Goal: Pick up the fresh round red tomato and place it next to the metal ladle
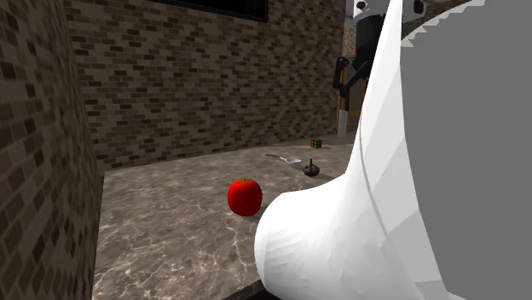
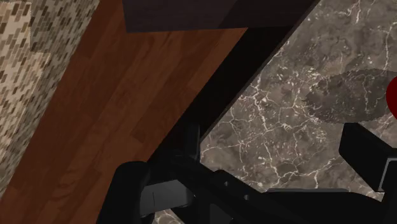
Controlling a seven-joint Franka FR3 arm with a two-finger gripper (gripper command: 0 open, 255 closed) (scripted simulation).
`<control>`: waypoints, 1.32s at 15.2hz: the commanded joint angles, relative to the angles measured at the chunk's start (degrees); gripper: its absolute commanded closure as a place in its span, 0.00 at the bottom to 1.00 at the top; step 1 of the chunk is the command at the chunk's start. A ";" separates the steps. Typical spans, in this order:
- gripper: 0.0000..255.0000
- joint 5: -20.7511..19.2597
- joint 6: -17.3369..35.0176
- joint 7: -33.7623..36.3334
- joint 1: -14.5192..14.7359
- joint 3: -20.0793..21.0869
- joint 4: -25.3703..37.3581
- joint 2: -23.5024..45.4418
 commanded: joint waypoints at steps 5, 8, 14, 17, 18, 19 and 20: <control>0.00 5.92 0.74 11.89 -1.08 4.55 -1.97 2.52; 0.00 10.57 2.08 20.61 -1.74 7.84 -2.82 5.24; 0.00 19.73 6.83 37.23 -2.81 13.95 -2.97 12.74; 0.00 23.96 10.18 45.02 -3.27 16.71 -2.32 17.41; 0.00 25.28 11.43 47.53 -3.40 17.57 -2.00 19.09; 0.00 26.56 12.73 50.00 -3.53 18.39 -1.63 20.83; 0.00 27.78 14.09 52.43 -3.62 19.17 -1.21 22.63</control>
